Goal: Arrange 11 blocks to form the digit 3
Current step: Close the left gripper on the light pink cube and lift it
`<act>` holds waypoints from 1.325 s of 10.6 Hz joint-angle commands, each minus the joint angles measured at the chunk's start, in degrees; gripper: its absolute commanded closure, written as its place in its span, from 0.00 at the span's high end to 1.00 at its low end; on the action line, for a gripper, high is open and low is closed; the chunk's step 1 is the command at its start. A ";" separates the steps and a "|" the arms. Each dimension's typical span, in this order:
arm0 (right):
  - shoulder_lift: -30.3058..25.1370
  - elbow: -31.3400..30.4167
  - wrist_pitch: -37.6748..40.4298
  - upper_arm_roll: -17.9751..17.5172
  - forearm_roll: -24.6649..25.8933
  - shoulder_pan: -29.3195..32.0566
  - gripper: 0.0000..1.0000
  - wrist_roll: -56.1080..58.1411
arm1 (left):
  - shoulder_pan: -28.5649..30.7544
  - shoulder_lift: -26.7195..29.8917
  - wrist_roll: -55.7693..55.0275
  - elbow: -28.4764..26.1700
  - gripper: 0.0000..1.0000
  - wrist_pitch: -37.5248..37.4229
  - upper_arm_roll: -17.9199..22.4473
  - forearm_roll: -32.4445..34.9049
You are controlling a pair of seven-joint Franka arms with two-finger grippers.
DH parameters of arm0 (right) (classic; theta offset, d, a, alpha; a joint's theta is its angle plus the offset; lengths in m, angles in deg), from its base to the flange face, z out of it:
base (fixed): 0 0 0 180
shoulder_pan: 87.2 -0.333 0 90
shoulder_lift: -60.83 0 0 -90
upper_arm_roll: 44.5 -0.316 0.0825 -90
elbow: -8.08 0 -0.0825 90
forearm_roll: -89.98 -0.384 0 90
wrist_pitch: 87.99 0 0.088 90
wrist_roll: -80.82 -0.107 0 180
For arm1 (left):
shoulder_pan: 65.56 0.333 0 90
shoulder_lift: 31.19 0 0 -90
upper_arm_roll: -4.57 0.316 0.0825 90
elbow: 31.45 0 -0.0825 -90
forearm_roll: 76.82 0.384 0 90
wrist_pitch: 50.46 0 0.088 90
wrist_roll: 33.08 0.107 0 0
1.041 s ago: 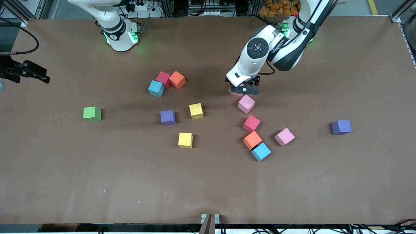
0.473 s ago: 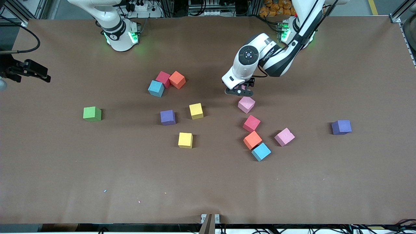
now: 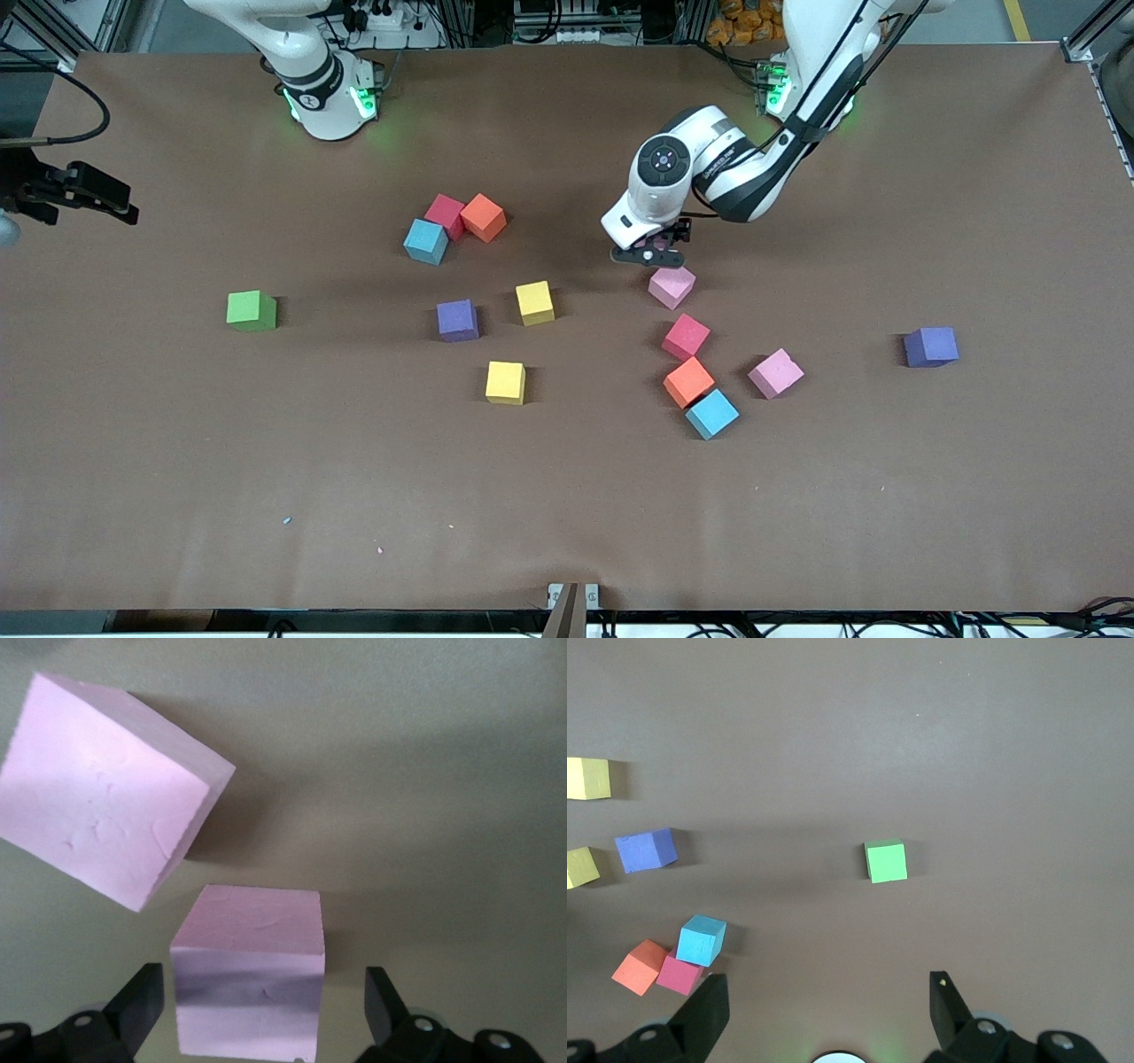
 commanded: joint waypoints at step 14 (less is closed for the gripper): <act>-1.44 -1.68 0.26 -0.32 -0.14 -0.42 1.00 0.92 | -6.32 -4.54 -12.41 5.40 0.21 0.30 0.05 2.30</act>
